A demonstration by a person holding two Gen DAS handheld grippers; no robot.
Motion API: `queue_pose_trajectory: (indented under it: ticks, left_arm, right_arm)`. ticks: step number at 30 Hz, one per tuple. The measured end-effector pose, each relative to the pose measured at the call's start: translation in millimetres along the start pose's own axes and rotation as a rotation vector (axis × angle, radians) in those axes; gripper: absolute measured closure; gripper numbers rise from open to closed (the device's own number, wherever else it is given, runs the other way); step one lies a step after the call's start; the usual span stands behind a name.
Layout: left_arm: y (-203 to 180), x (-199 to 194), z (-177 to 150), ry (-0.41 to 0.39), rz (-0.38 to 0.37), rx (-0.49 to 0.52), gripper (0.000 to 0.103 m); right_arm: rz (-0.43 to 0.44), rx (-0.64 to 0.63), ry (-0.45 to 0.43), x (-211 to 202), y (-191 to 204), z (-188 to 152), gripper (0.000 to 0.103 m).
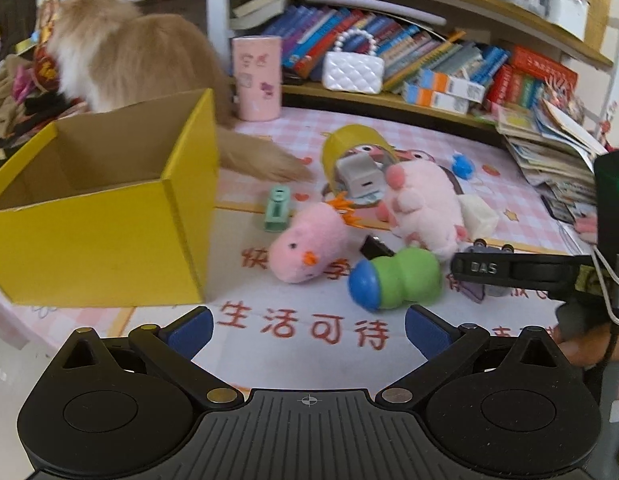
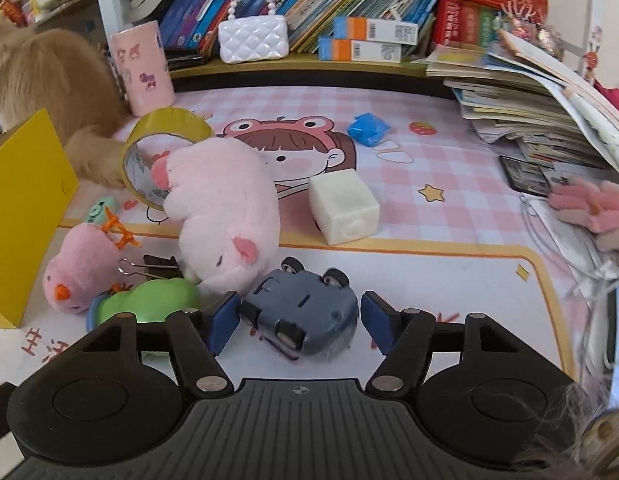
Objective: Organize objects
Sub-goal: 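Grasp the grey toy car with the right tool while the left tool grasps the green peanut toy, then lift the grey car and green peanut toy toward the yellow box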
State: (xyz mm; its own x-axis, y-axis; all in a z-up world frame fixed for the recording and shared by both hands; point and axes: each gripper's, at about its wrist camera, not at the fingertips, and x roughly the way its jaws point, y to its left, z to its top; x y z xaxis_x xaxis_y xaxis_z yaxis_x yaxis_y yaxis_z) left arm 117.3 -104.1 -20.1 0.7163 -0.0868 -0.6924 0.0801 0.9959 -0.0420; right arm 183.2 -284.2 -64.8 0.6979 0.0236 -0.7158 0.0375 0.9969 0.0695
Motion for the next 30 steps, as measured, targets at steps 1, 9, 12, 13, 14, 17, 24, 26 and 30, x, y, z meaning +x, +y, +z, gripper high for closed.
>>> queue_pose_trajectory:
  ticks: [1, 9, 12, 13, 14, 17, 24, 26, 30]
  left_arm:
    - [-3.8, 3.3, 1.6, 0.003, -0.004, 0.010, 0.001]
    - [-44.2, 43.4, 14.6, 0.018, -0.051, 0.107, 0.001]
    - [-55.9, 59.6, 20.0, 0.035, -0.035, 0.083, 0.001]
    - [-58.4, 64.5, 20.6, 0.043, -0.025, 0.071, 0.000]
    - [-61.7, 70.3, 20.6, 0.056, -0.011, 0.065, 0.000]
    - [-66.1, 80.3, 19.9, 0.071, -0.017, 0.029, 0.001]
    - [-61.8, 87.7, 17.3, 0.083, -0.042, 0.011, 0.028]
    - [-58.5, 82.7, 16.0, 0.087, -0.076, 0.010, 0.029]
    - [-47.0, 56.8, 7.9, 0.059, -0.107, -0.001, 0.029]
  right_arm:
    - [0.013, 0.001, 0.001, 1.9, -2.0, 1.1, 0.045]
    - [0.016, 0.090, -0.010, -13.5, -38.2, 3.8, 0.045]
    - [0.012, 0.109, -0.022, -28.5, -50.3, -0.1, 0.045]
    - [0.010, 0.113, -0.026, -32.9, -53.3, -1.5, 0.045]
    - [0.006, 0.125, -0.035, -37.3, -55.8, -3.1, 0.045]
    - [-0.006, 0.122, -0.057, -47.3, -59.7, -6.3, 0.045]
    - [-0.005, 0.094, -0.058, -59.2, -55.5, -16.4, 0.045]
    - [-0.001, 0.080, -0.061, -63.2, -50.2, -18.8, 0.045]
    - [0.003, 0.057, -0.073, -71.2, -38.3, -20.9, 0.045]
